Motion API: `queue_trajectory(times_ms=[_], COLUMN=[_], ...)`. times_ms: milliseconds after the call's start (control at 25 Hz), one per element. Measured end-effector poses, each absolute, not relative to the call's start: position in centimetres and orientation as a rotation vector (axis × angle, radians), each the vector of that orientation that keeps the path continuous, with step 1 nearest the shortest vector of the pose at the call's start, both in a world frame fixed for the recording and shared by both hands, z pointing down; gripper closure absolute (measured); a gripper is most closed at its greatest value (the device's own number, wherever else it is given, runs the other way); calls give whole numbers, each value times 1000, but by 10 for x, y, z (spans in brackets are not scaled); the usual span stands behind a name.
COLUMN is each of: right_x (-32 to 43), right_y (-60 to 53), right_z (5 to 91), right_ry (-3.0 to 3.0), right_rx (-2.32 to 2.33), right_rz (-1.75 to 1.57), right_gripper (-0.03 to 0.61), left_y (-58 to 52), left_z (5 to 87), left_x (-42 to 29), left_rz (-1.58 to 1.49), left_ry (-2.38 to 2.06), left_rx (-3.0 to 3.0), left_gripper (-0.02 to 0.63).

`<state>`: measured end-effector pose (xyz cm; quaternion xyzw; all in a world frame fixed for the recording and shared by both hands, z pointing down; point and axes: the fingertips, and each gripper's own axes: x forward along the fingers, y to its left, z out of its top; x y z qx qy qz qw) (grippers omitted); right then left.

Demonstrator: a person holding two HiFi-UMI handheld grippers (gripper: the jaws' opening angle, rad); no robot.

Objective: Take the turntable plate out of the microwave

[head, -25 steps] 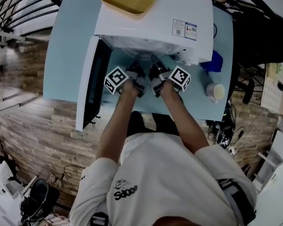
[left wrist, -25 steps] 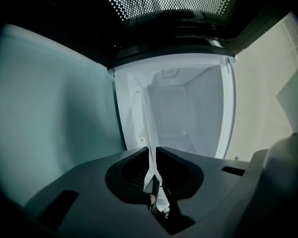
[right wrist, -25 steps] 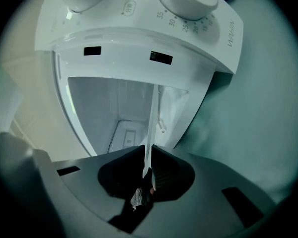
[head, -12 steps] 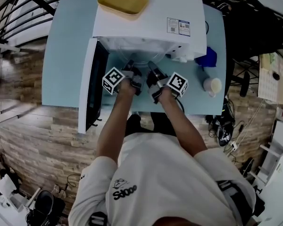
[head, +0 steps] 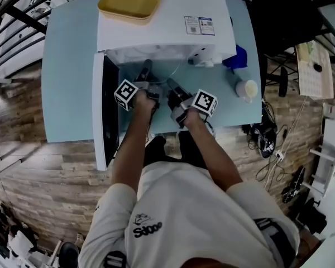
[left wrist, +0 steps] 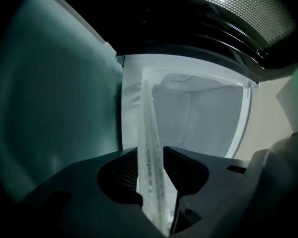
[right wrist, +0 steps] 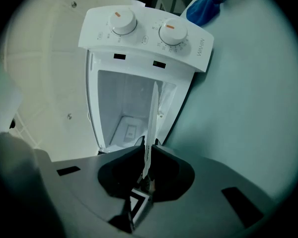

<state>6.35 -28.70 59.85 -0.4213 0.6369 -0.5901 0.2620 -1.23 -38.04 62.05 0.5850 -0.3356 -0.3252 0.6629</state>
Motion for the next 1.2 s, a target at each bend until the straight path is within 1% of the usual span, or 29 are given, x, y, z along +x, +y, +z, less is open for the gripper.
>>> queue_trajectory(times_ms=[80,160,200,280,480,680,920,1120,1200], right_x=[60,59,58,57,53,68,93,105,111], right_y=[-282,-280,-279,-276,-256,-243,-215,-176,-158], right_z=[601,602,603,602,596,581,562,538,527], right_ry=[1749,1773,1768,1762,1839,1870,1871,1913,1955], right_rx=[-1155,-1166,-1162,-1142,-1104,-1083,-1079,-1133,-1153], right_rz=[-1591,-1587,-1595,-1602,-1615,-1537,-1504,-1509,-1482], right_gripper=[541,541,542,541,540,480,485,521,525], left_y=[-383,-384,-383,-381,-357,-314,-247,-194,-172], left_z=[622,625,627,626,621,608,575,544,529], left_x=[-17,-18,-19,-17,-20,-27,-14,6,15], left_rz=[-747,-745,-740,-723,-694,-718,-723,-674,-679], left_ry=[-760,-769,-772,-761,-775,-794,-760,-746,-735], left_rx=[1290,1277,1279,1299,1305,1325,1410,1497,1506], left_gripper=[473,514,552,566,571,572,571,571,571])
